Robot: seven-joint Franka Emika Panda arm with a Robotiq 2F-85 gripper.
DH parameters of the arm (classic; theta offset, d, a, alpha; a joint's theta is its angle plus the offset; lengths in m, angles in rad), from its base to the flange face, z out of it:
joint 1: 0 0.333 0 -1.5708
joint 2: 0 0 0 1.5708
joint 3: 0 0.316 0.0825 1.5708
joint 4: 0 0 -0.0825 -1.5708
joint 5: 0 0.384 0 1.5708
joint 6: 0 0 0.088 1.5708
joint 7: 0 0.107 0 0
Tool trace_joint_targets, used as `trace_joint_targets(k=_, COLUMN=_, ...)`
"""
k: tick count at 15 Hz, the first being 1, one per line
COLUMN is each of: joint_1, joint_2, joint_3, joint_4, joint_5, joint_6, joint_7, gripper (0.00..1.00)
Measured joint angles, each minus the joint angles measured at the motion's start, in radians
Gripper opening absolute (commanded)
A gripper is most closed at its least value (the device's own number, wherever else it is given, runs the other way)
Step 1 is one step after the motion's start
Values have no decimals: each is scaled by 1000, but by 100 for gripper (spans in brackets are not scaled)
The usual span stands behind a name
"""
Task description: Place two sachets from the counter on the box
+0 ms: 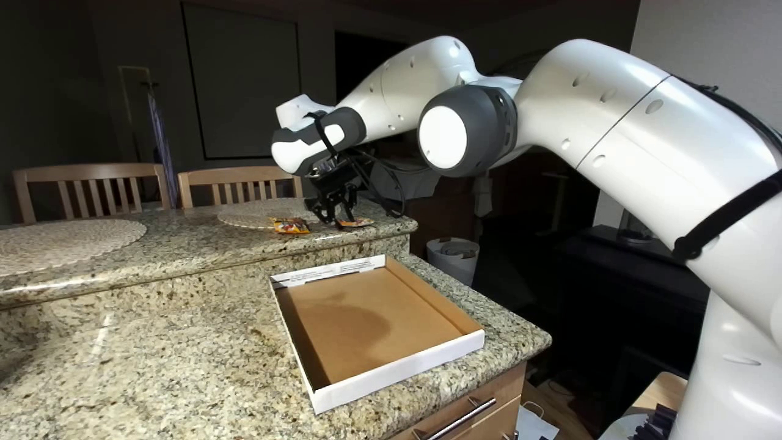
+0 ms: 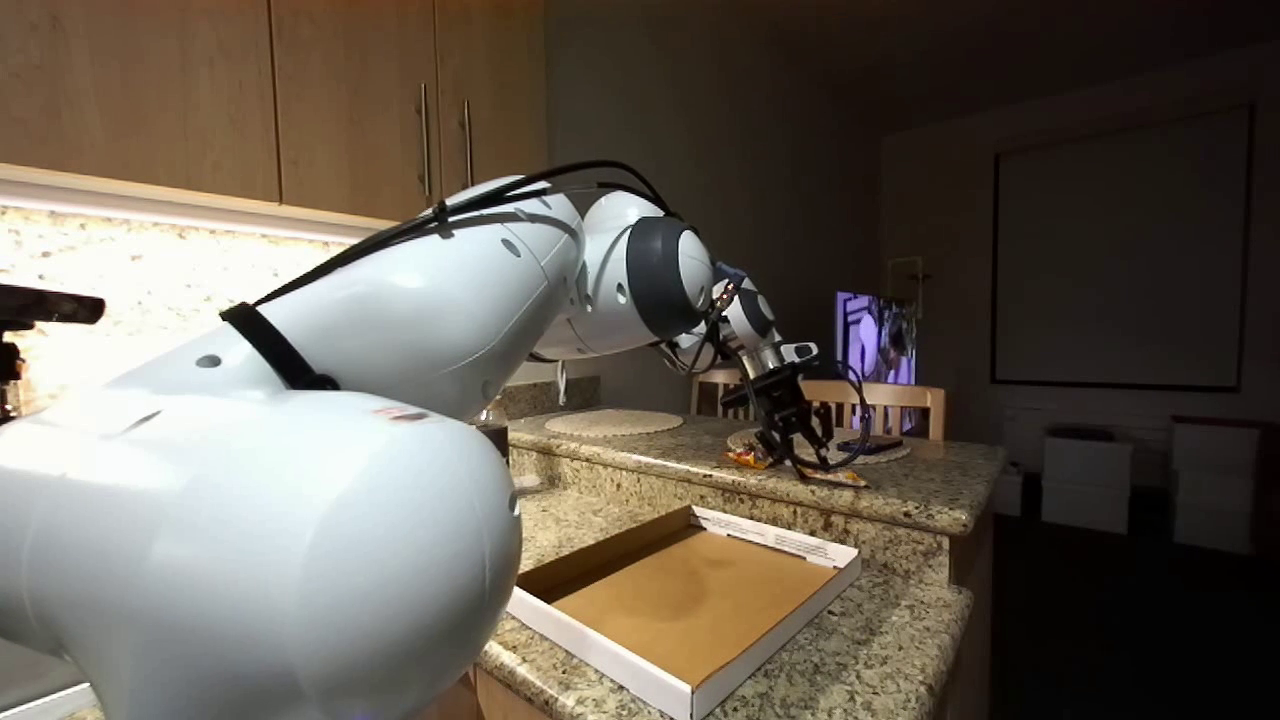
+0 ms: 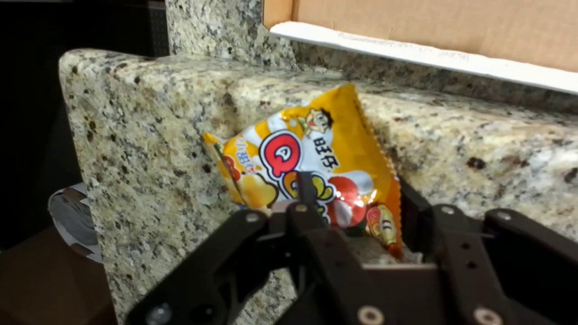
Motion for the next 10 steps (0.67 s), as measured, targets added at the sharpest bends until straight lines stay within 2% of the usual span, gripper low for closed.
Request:
trace_joint_targets(k=2, joint_1=0, joint_2=-1, joint_3=0, joint_4=0, joint_5=1, joint_6=-27, joint_7=0, gripper=2)
trace_joint_targets(k=10, joint_1=-9, joint_2=-5, joint_3=-1, joint_4=1, joint_5=13, joint_6=-113, joint_7=10, gripper=0)
